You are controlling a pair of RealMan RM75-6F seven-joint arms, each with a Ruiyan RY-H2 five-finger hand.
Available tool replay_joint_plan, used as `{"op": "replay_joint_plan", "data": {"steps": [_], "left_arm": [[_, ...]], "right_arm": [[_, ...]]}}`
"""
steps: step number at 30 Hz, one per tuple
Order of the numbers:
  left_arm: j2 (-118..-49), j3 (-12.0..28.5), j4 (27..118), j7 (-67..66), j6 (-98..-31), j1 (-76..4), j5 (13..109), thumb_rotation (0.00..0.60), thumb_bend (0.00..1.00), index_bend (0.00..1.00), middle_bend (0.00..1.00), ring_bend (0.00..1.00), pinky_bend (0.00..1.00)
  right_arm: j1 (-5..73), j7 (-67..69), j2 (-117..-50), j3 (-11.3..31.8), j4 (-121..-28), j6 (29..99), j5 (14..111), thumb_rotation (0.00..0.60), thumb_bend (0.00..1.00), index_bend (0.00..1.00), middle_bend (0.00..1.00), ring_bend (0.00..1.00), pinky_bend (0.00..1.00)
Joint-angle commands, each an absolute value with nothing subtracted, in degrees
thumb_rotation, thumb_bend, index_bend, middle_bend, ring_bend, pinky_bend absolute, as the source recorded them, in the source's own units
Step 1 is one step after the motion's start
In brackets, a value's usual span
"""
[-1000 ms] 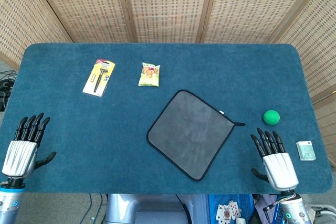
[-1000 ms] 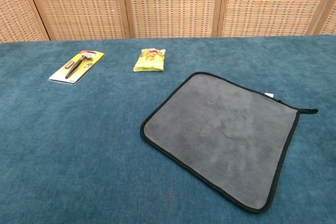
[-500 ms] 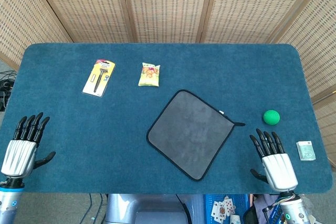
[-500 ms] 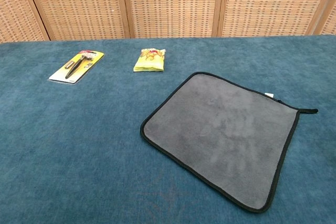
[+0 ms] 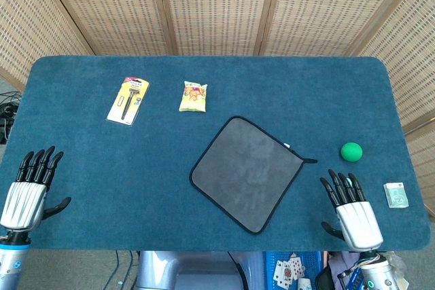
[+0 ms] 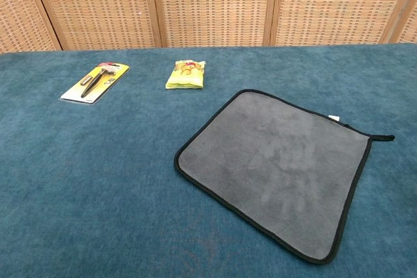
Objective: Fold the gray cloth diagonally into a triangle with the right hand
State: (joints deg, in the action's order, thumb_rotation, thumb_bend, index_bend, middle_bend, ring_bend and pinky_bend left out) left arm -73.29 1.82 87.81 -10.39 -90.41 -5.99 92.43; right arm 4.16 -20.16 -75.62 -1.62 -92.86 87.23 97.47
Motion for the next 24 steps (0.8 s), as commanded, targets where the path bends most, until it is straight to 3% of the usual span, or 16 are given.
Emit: {"op": "replay_joint_plan", "data": {"steps": [1,14,24], "left_arm": [[-73.2,1.8,87.8,-10.3,-90.4,-6.0,92.4,0.6,0.16,0.0,0.0,0.0,0.0],[-72.8,1.6,88.2,-9.4,-90.8,-5.8,93.2,0.6,0.16,0.0,0.0,0.0,0.0],[-72.9,1.6,88.1,-9.2,-90.6,-6.0,93.1,0.6,0.16,0.0,0.0,0.0,0.0]], "right_arm": [[3.7,-21.8,-76.6,-2.6,-94.2,87.1,98.3,0.6,0.0,0.07,0.0,0.0,0.0],[4.3,-30.3,-85.1,-5.9,-97.3,80.7,100.7,0.6,0.0,0.07,0.0,0.0,0.0],[5.0,-31.5,-92.5,-4.9,-95.1,77.0,98.0,0.6,0.0,0.1,0.0,0.0,0.0]]}}
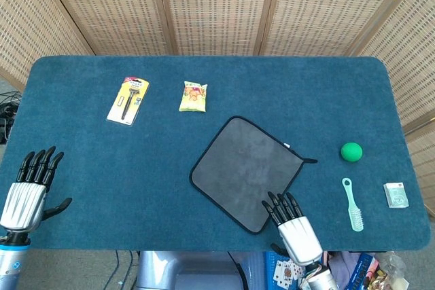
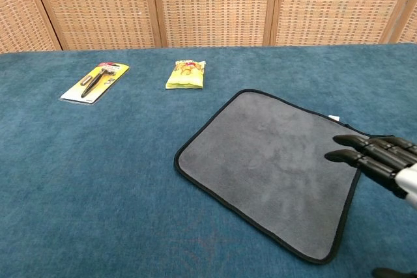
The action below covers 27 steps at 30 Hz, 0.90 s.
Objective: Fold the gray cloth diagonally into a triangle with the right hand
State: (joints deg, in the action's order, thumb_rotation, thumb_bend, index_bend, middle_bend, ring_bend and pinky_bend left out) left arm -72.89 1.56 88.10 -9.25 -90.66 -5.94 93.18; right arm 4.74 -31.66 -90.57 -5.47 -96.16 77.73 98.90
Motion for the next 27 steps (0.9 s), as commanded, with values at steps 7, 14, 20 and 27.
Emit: {"op": "replay_joint_plan", "data": {"steps": [7,14,20,27], "left_arm": [[-73.1,1.7,87.9,-9.3,-90.4,-6.0,93.0,0.6,0.16,0.0,0.0,0.0,0.0],[-73.2,1.9,87.7,-9.3,-90.2,-6.1,92.5,0.6,0.16,0.0,0.0,0.0,0.0],[-73.4,2.0,87.6,-9.5,-89.8,-6.3,92.3,0.6,0.16,0.0,0.0,0.0,0.0],[-73.4,2.0,87.6,-9.4,-89.9,-6.2,92.2,0.6,0.16,0.0,0.0,0.0,0.0]], "right_arm": [[5.5,-29.6,-96.7,-3.9,-91.7,77.3,97.9,0.6,0.0,0.22,0.0,0.0,0.0],[5.8,-26.4,-100.2,-3.6,-86.7,77.9,97.8,0.6,0.0,0.3,0.0,0.0,0.0],[5.8,-25.3,-101.8,-4.1,-84.3,78.0,97.6,0.6,0.0,0.3,0.0,0.0,0.0],[5.8,-23.7,-103.5,-4.4,-81.3,77.7,96.7,0.6,0.0,0.3,0.0,0.0,0.0]]}}
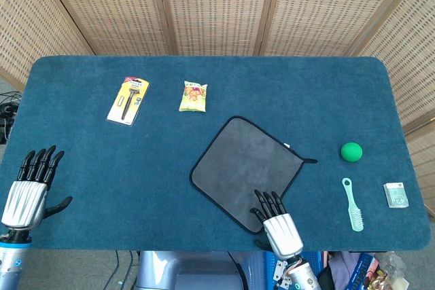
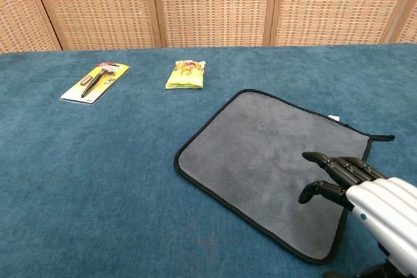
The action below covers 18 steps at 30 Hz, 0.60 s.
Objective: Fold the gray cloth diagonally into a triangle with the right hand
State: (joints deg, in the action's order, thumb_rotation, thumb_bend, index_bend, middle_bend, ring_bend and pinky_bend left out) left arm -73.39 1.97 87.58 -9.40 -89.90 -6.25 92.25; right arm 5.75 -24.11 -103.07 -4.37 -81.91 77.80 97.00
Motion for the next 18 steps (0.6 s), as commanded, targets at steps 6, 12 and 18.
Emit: {"op": "replay_joint_plan", "data": {"steps": [6,12,18], "left_arm": [[-73.5,2.0,87.5,-9.5,-89.9,-6.3,92.3,0.6,0.16,0.0,0.0,0.0,0.0],[-73.5,2.0,87.4,-9.5,-89.9,-6.3,92.3,0.6,0.16,0.0,0.0,0.0,0.0],[-73.6,2.1,87.3,-9.7,-89.8,-6.4,92.1,0.6,0.16,0.0,0.0,0.0,0.0]], "right_arm": [[6.1,-23.0,-104.1,-4.2,-80.1,77.4,95.8,0.6,0.0,0.3,0.0,0.0,0.0],[6.4,-22.7,-104.5,-4.0,-79.4,77.3,95.5,0.6,0.0,0.3,0.0,0.0,0.0],[6.7,-22.6,-104.8,-3.7,-78.8,76.8,94.7,0.6,0.0,0.3,0.0,0.0,0.0]]}}
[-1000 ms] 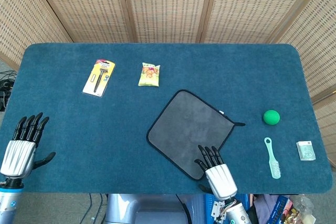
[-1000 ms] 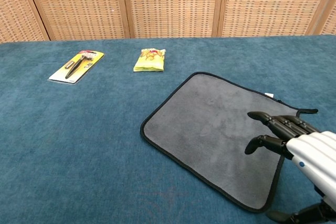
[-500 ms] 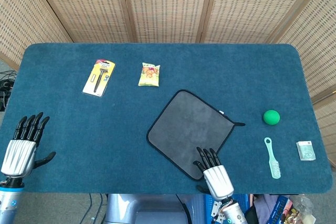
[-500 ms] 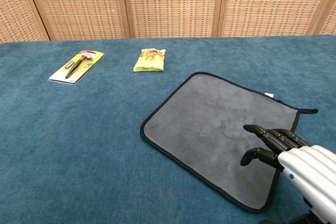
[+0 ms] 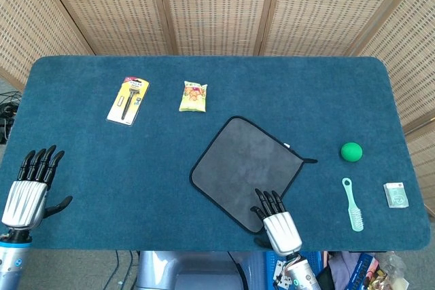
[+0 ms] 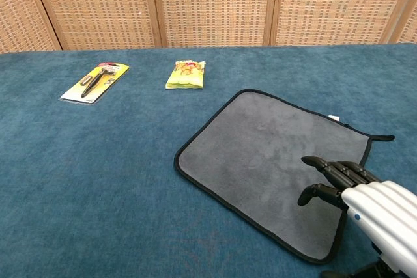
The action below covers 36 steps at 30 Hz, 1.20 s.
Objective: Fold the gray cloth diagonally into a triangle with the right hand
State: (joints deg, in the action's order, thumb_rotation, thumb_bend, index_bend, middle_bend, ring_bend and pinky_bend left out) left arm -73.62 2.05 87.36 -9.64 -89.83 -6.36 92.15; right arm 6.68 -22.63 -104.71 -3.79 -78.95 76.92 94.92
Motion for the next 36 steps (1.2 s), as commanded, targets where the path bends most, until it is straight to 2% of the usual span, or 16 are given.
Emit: {"op": "replay_joint_plan", "data": {"steps": [1,13,26,29,36], "left_arm": [[-73.7,2.1,87.3,-9.6,-89.8,-6.4,92.1,0.6,0.16,0.0,0.0,0.0,0.0],[-73.7,1.9,87.4,-9.7,-90.0,-6.3,92.4,0.6,0.16,0.0,0.0,0.0,0.0],[-73.7,1.9,87.4,-9.8,-89.9,-6.4,92.4,0.6,0.16,0.0,0.0,0.0,0.0],[-73.7,1.9,87.4,-9.8,-89.9,-6.4,92.4,0.6,0.16,0.0,0.0,0.0,0.0],[-73.7,1.8,87.4,-9.5,-89.9,-6.4,92.6,0.6,0.16,0.0,0.0,0.0,0.0]], "right_arm": [[6.8,-22.5,-104.9,-3.7,-78.7,76.7,94.6,0.6,0.0,0.3,0.0,0.0,0.0],[7.5,-22.9,-106.1,-3.0,-77.7,76.5,94.0,0.6,0.02,0.3,0.0,0.0,0.0],[8.0,-23.0,-106.5,-3.1,-77.2,76.3,93.1,0.6,0.42,0.3,0.0,0.0,0.0],[8.0,-22.8,-106.5,-3.0,-77.2,76.4,93.0,0.6,0.45,0.3,0.0,0.0,0.0],[8.2,-22.9,-106.0,-3.3,-77.8,76.1,92.8,0.6,0.45,0.3,0.0,0.0,0.0]]}}
